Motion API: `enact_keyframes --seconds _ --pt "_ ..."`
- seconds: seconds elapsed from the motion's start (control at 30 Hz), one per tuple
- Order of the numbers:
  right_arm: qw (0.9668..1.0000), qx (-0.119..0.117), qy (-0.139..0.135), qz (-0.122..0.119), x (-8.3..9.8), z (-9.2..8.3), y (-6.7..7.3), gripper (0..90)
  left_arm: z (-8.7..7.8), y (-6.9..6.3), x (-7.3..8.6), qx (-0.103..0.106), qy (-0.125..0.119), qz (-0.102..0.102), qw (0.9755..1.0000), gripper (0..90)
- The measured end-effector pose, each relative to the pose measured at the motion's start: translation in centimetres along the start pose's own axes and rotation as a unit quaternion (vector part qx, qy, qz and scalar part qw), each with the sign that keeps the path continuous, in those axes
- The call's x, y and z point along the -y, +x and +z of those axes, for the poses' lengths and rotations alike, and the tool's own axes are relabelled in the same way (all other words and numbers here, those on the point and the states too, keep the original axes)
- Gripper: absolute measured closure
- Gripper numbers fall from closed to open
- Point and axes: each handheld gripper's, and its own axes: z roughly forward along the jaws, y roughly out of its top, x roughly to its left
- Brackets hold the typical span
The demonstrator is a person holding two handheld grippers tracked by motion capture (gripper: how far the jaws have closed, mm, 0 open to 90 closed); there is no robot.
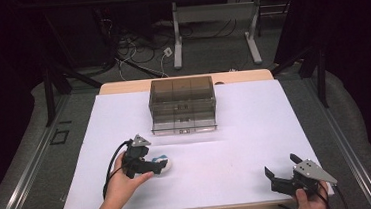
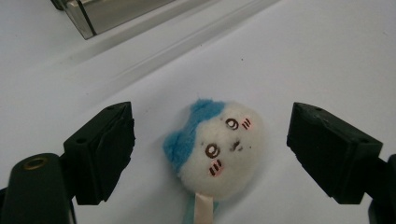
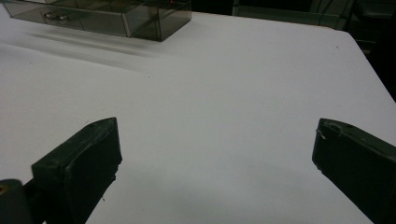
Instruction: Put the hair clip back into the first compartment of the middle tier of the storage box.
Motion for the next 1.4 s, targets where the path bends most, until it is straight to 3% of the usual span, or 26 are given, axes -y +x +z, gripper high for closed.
enact_keyframes --seconds 0.07,0.43,0.53,0.93,0.97,1.2,1.4 --pt "1.0 -0.002 -0.001 -0.001 0.0 0.0 0.0 1.0 0.2 0.1 0.0 0.006 0.019 0.001 0.9998 15.4" --pt "1.0 -0.003 0.001 -0.002 0.0 0.1 0.0 1.1 1.6 0.2 0.1 0.009 0.043 -0.007 0.999 15.4" --pt "1.0 -0.003 0.003 -0.002 0.1 0.1 0.0 1.1 1.8 0.3 0.0 0.009 0.056 0.001 0.9984 15.8" --pt "1.0 -0.003 0.009 -0.004 0.1 0.1 0.0 1.2 2.4 0.1 0.0 0.007 0.069 0.0 0.9976 16.5" --pt "0.9999 -0.004 0.01 -0.005 0.1 0.1 0.0 1.2 2.4 0.1 -0.1 0.009 0.072 0.008 0.9973 16.7" --pt "0.9999 -0.006 0.011 -0.004 0.1 0.2 0.0 1.4 2.8 -0.2 -0.1 0.013 0.08 0.004 0.9967 17.7" --pt "1.0 -0.007 0.006 -0.004 0.2 0.2 0.0 2.2 3.0 -0.3 -0.2 0.01 0.085 0.012 0.9963 20.4"
